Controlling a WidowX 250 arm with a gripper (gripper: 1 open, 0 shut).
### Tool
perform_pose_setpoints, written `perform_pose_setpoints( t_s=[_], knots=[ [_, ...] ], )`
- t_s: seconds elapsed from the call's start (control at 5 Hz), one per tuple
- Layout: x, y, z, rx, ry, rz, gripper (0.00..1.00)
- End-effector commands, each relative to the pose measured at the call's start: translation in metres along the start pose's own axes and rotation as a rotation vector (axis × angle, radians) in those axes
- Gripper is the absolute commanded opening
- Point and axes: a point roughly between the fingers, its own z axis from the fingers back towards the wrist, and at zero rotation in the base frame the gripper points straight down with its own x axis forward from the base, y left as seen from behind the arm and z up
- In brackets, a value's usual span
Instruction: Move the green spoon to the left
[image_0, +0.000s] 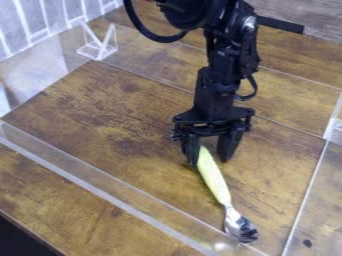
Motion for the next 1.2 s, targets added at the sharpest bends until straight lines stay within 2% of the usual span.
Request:
perform_pose_setpoints(
  t_s=[0.0,0.4,1.0],
  knots=[
    [-0.008,-0.013,0.013,-0.042,-0.009,0.009,0.00],
    [-0.017,-0.008,0.010,-0.053,0.030,-0.036,0.00],
    [-0.040,-0.020,0.013,-0.061,0.044,-0.141,0.00]
  ],
)
